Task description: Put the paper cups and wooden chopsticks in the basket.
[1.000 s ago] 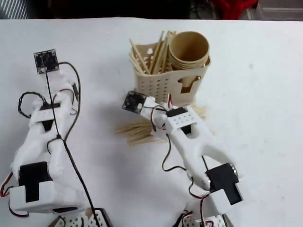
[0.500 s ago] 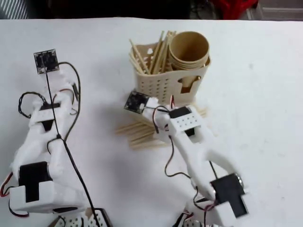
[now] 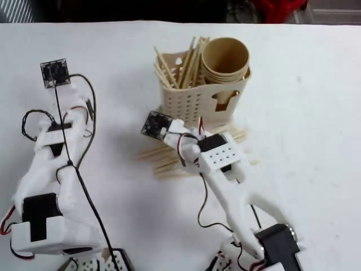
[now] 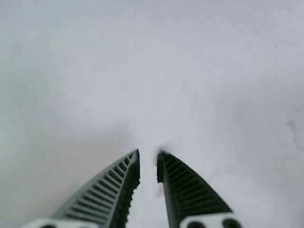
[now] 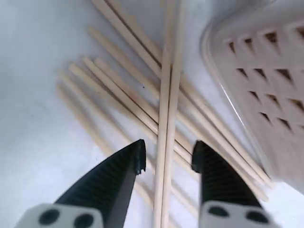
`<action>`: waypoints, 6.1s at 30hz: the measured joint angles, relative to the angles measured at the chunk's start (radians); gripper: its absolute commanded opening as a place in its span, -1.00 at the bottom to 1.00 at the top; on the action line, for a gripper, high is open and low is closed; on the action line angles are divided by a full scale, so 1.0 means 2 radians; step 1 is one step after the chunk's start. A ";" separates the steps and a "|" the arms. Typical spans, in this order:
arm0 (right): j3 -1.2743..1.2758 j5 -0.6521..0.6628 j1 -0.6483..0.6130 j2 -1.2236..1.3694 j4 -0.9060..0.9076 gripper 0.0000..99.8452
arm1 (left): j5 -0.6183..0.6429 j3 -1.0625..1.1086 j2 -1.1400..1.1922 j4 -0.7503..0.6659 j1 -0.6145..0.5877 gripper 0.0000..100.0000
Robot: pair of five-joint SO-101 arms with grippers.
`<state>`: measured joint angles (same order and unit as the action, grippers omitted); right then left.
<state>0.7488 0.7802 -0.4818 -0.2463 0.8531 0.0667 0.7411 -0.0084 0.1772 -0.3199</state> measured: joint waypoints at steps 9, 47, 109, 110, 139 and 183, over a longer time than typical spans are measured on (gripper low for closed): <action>-0.055 -0.022 -0.001 0.135 -0.008 -0.65 | 0.000 0.000 0.000 0.000 0.000 -0.83; 0.036 -0.113 -0.002 -0.252 -0.008 -0.97 | 0.000 0.000 0.000 0.000 0.000 -0.83; -0.108 -0.333 0.039 -0.147 -0.254 -0.67 | 0.000 0.000 0.000 0.000 0.007 -0.83; -0.108 -0.333 0.039 -0.155 -0.244 -0.69 | 0.000 0.000 0.000 0.000 0.007 -0.83; 0.200 0.058 -0.025 -0.309 0.087 -0.68 | 0.000 0.000 0.000 0.000 0.007 -0.83; 0.004 0.018 0.010 0.032 -0.025 -0.97 | 0.000 0.000 0.000 0.000 0.007 -0.83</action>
<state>0.7564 0.8155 -0.4618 -0.1818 0.8040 0.0667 0.7411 -0.0084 0.1772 -0.3061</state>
